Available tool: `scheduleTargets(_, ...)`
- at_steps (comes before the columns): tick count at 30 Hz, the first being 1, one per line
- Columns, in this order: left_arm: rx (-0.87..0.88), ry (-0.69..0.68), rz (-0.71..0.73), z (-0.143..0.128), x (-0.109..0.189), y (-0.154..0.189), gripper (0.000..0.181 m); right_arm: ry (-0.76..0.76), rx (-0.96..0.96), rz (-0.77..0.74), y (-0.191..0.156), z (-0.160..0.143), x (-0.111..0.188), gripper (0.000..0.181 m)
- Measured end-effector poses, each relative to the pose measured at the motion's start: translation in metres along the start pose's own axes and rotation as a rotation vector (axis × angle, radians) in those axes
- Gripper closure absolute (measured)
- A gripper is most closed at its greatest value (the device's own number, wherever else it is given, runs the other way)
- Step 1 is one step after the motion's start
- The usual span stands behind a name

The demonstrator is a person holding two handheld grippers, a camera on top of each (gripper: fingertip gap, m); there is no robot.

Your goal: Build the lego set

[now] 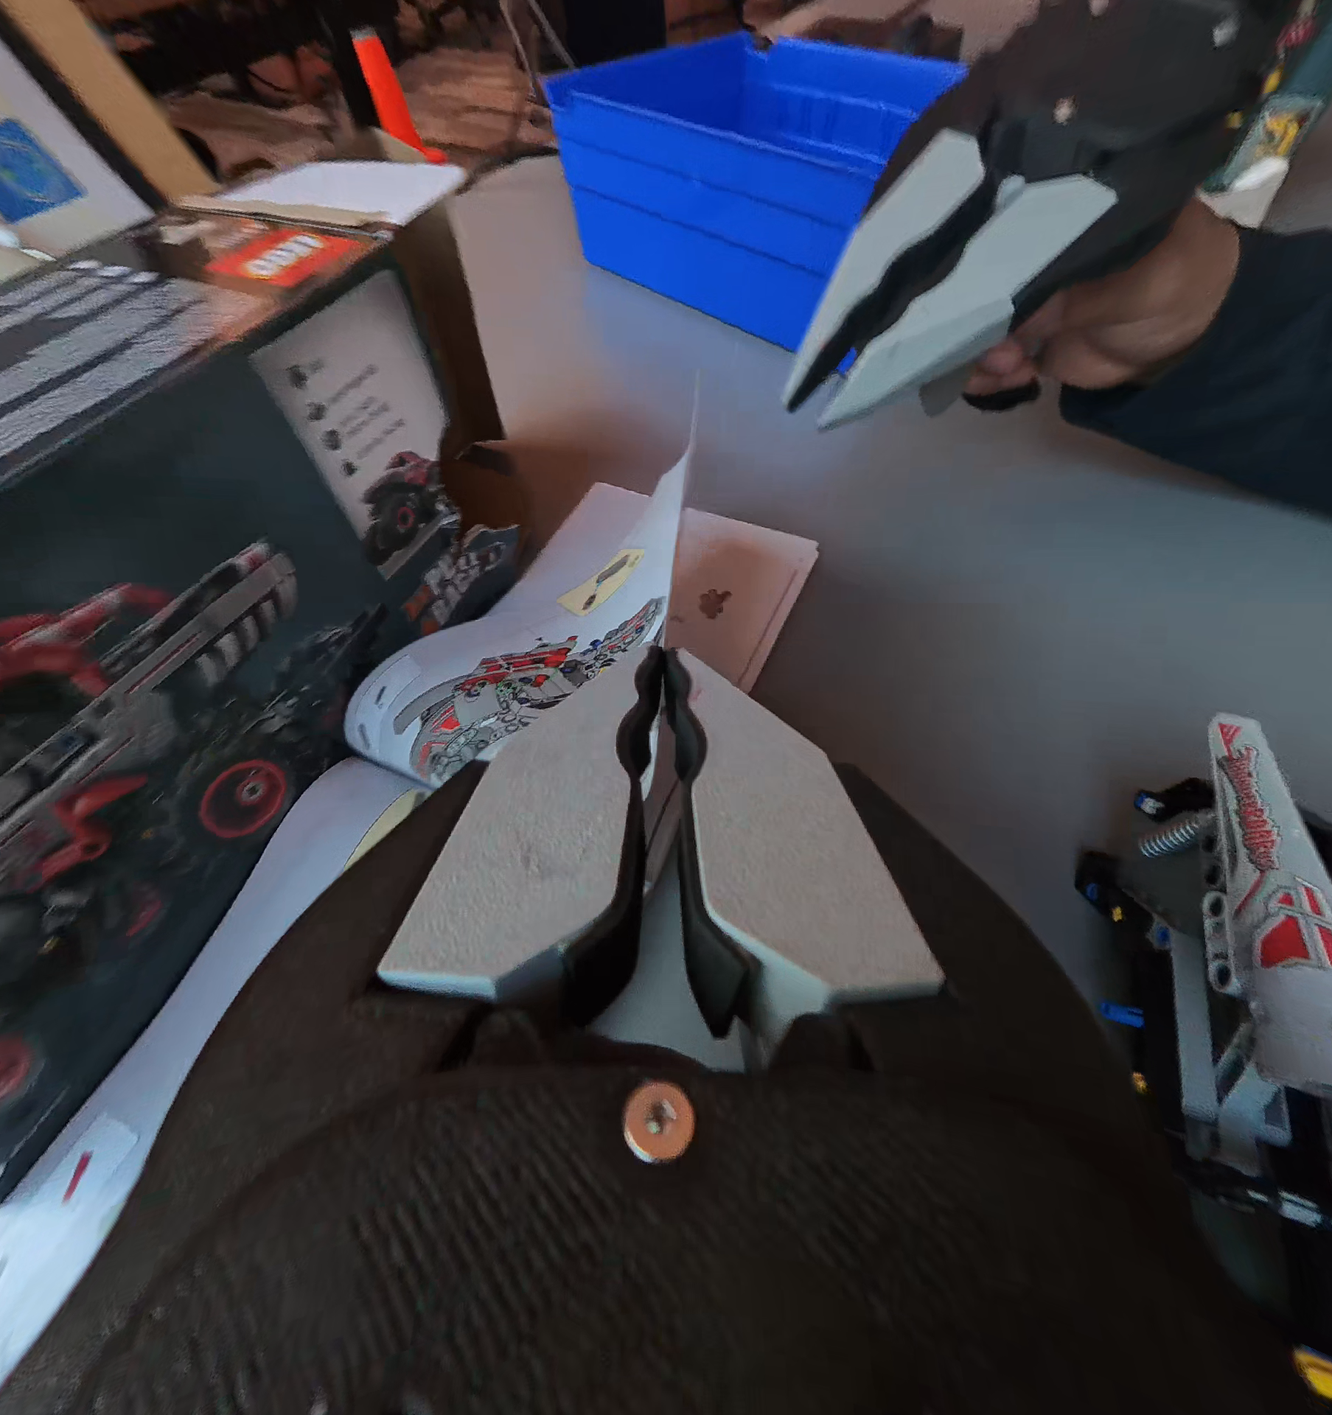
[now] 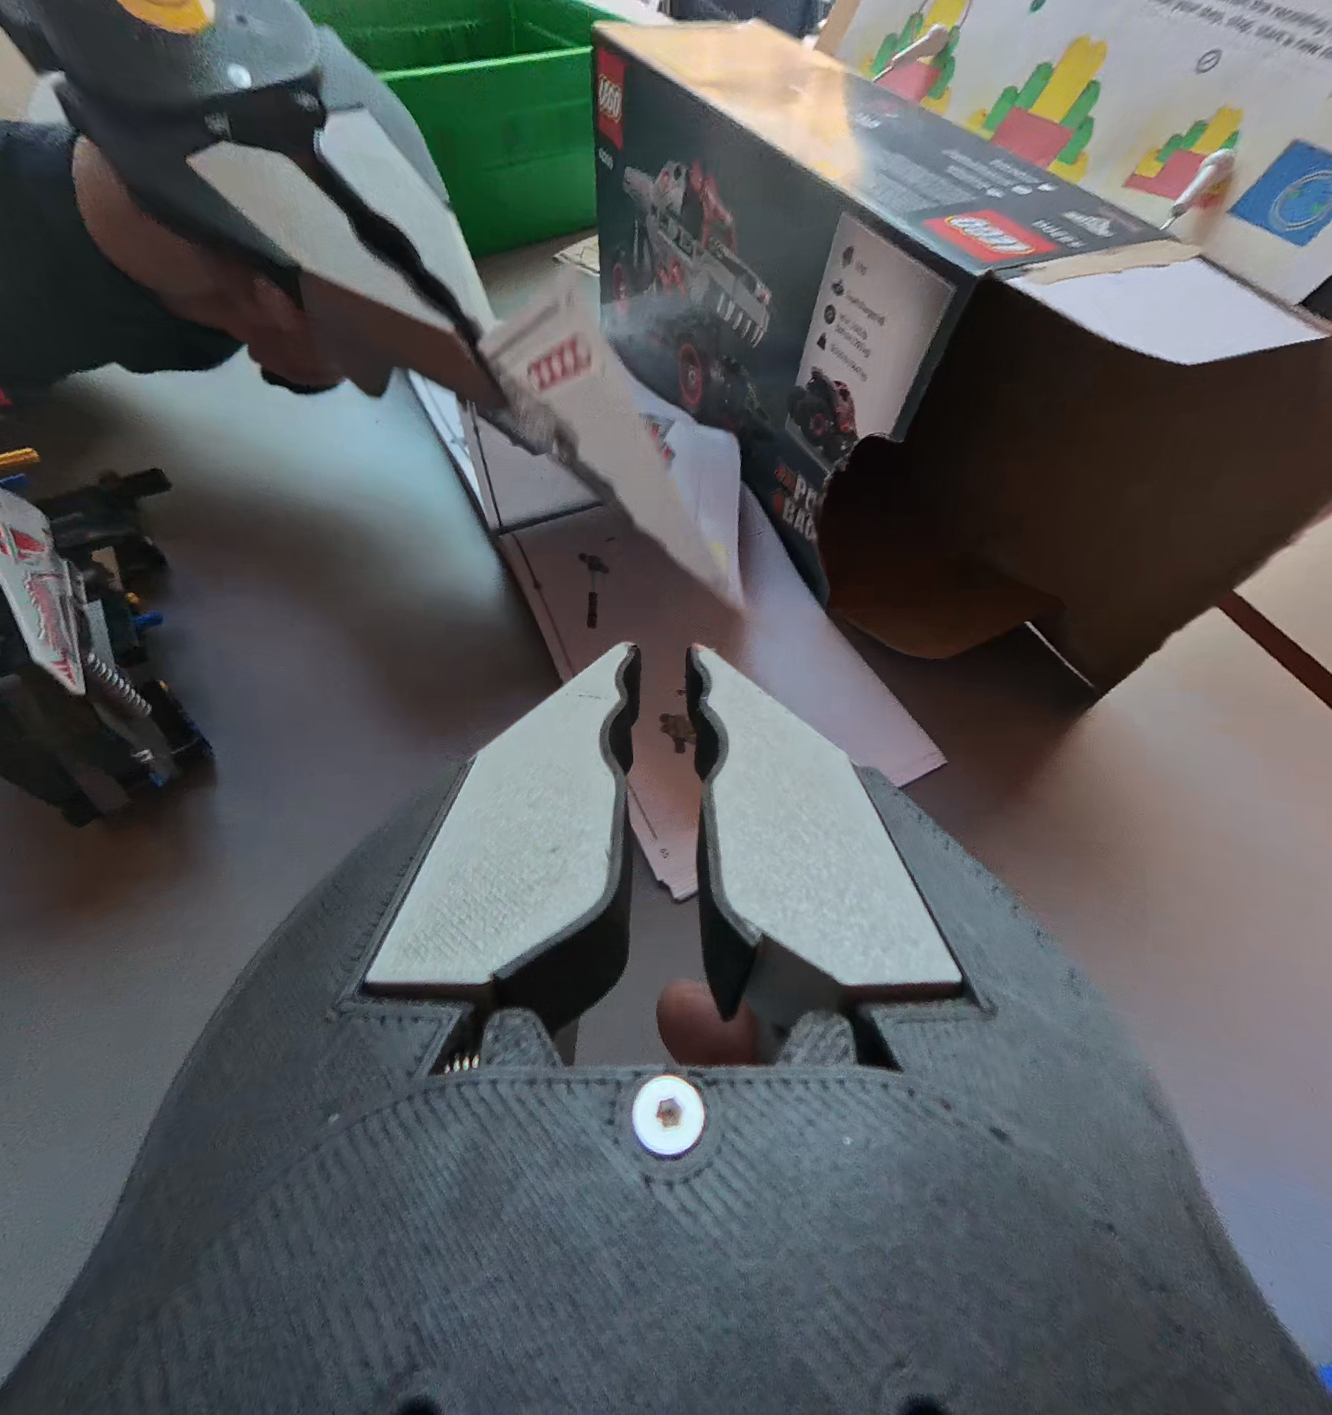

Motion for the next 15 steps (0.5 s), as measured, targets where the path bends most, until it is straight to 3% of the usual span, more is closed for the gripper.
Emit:
scheduleTargets(6, 0.197, 0.191, 0.180, 0.000, 0.056, -0.039, 0.181, -0.040, 0.022, 0.057, -0.021, -0.001, -0.027, 0.173)
scheduleTargets(10, 0.264, 0.160, 0.329, -0.026, 0.083, -0.057, 0.181, -0.074, -0.013, 0.083, -0.028, -0.005, -0.058, 0.167)
scheduleTargets(15, 0.259, 0.101, 0.403, -0.044, 0.111, -0.052, 0.155, -0.120, 0.001, 0.055, -0.029, 0.002, -0.095, 0.172)
Point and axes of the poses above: each gripper's, where its closed fingertips meet, x back along the fingers, z out of its top, y = z × x across the jaws, the point moved 1 cm from there along x, back along the fingers, and after that the axes turned 6 degrees about x, right-handed, at the moved point
